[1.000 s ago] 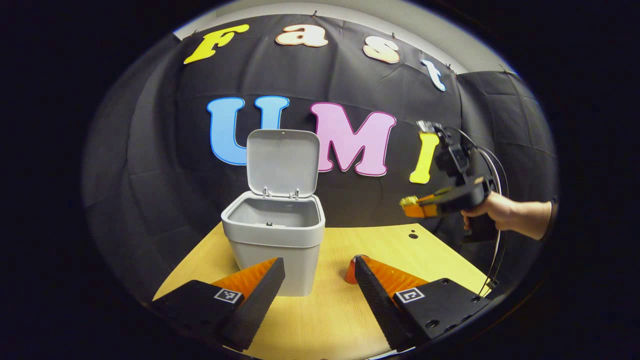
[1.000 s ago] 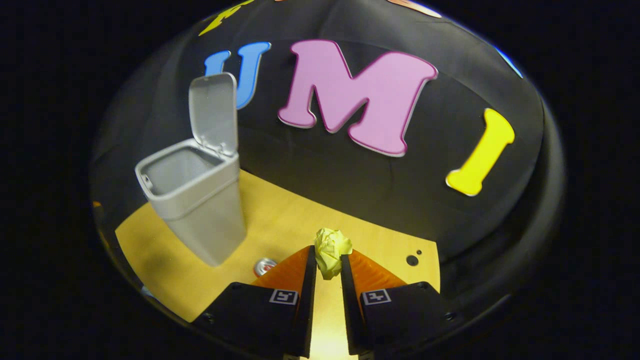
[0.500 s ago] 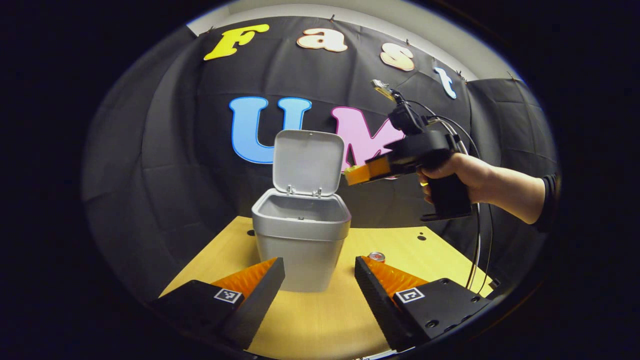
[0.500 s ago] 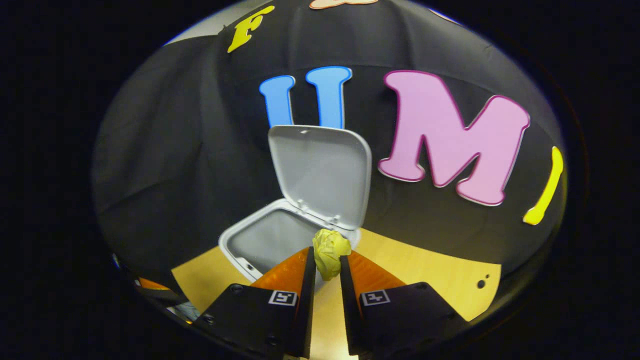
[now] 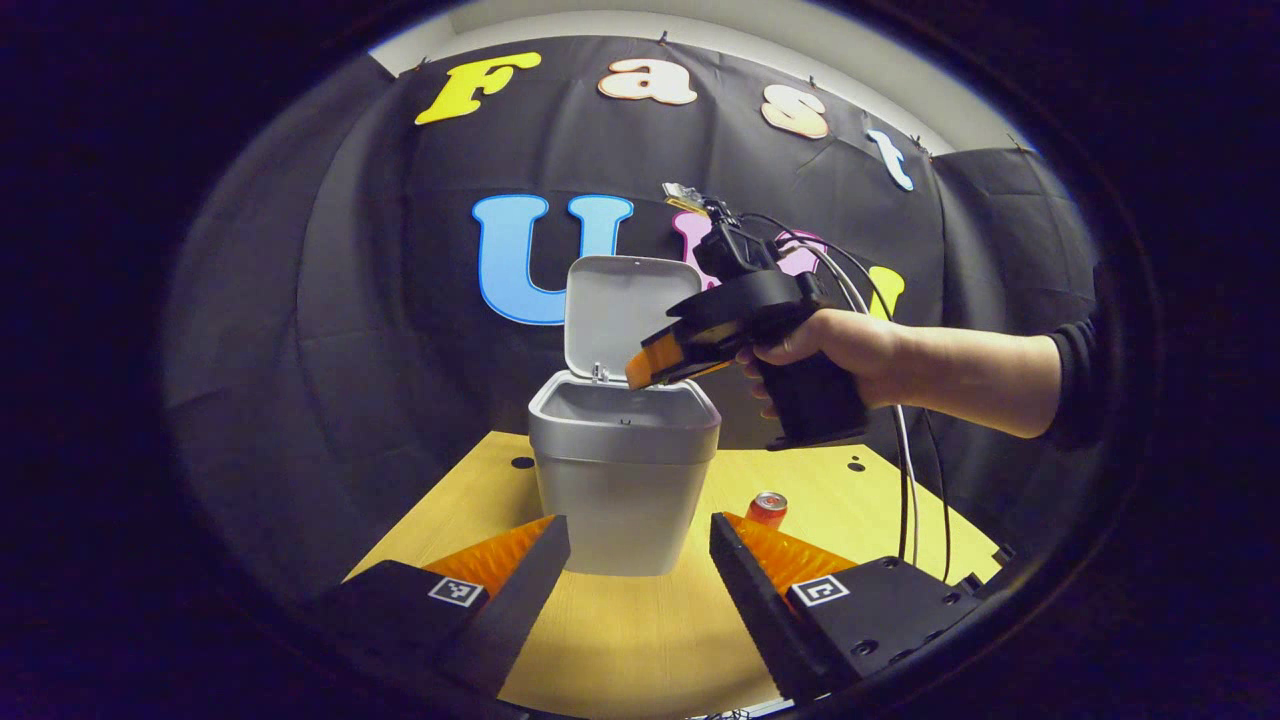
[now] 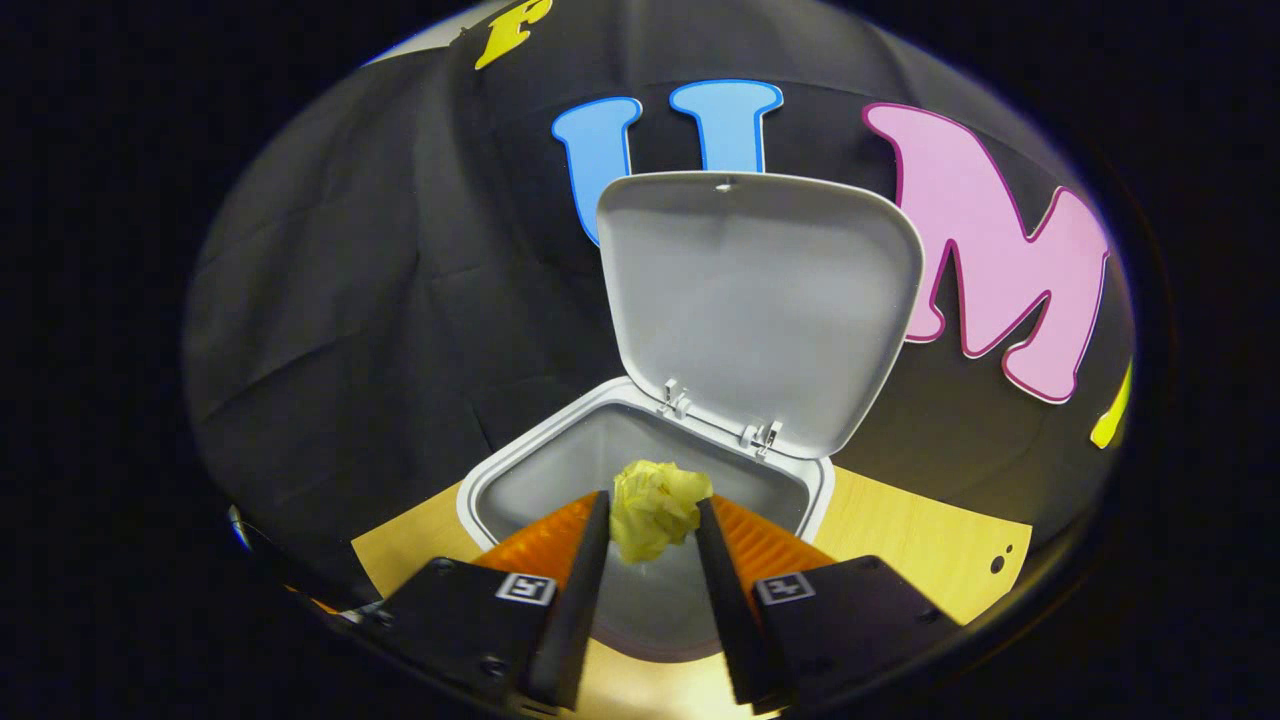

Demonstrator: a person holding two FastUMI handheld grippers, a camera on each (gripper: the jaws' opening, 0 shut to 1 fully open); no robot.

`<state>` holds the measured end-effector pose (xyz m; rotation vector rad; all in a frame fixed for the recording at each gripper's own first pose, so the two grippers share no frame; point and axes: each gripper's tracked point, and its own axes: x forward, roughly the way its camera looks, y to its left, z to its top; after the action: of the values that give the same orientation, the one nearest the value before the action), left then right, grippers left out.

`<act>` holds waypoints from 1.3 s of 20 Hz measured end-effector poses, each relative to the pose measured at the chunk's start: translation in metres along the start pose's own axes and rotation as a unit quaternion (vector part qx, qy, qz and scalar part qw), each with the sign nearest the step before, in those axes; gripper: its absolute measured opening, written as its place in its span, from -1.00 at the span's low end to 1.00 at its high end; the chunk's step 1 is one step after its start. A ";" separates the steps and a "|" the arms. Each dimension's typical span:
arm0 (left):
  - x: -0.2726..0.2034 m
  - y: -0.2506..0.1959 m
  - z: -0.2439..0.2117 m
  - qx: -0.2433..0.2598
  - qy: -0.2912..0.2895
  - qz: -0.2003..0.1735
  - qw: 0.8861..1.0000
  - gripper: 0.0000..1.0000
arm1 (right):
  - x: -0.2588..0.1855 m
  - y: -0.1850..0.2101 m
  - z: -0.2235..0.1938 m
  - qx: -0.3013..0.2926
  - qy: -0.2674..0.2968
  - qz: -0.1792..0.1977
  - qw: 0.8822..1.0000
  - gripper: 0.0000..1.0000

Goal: Press the lid of the desktop garbage bin to open it, pick up the crumpled paper on the desktop and throw it into the bin, then pick up the pop can on the desktop and drop it into the bin, and finally close the garbage bin lid.

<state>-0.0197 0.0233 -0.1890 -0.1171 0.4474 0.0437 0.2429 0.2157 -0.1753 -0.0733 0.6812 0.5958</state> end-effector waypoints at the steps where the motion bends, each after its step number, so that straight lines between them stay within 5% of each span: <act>1: 0.002 -0.002 -0.003 -0.001 0.004 -0.003 1.000 0.92 | -0.001 -0.002 0.000 -0.005 -0.003 -0.006 1.000 0.25; 3: 0.005 -0.008 -0.009 -0.005 0.011 -0.009 1.000 0.92 | -0.005 -0.010 0.003 -0.015 -0.017 -0.017 1.000 0.89; 4: 0.007 -0.010 -0.012 -0.004 0.013 -0.010 1.000 0.92 | -0.010 -0.016 0.005 -0.017 -0.026 -0.025 0.999 0.96; 13: 0.072 -0.062 -0.038 0.029 0.041 -0.078 0.996 0.92 | -0.118 -0.138 -0.018 0.009 -0.109 -0.156 0.982 0.96; 21: 0.167 -0.138 -0.087 0.049 0.076 -0.135 0.987 0.92 | -0.218 -0.248 -0.150 0.060 -0.095 -0.296 0.948 0.96; 26: 0.230 -0.167 -0.130 0.060 0.104 -0.132 0.984 0.94 | -0.238 -0.267 -0.234 0.105 -0.054 -0.318 0.941 0.96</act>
<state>0.1431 -0.1549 -0.3876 -0.0622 0.6387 -0.2579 0.1065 -0.1831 -0.2460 -0.0574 0.5671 -0.0963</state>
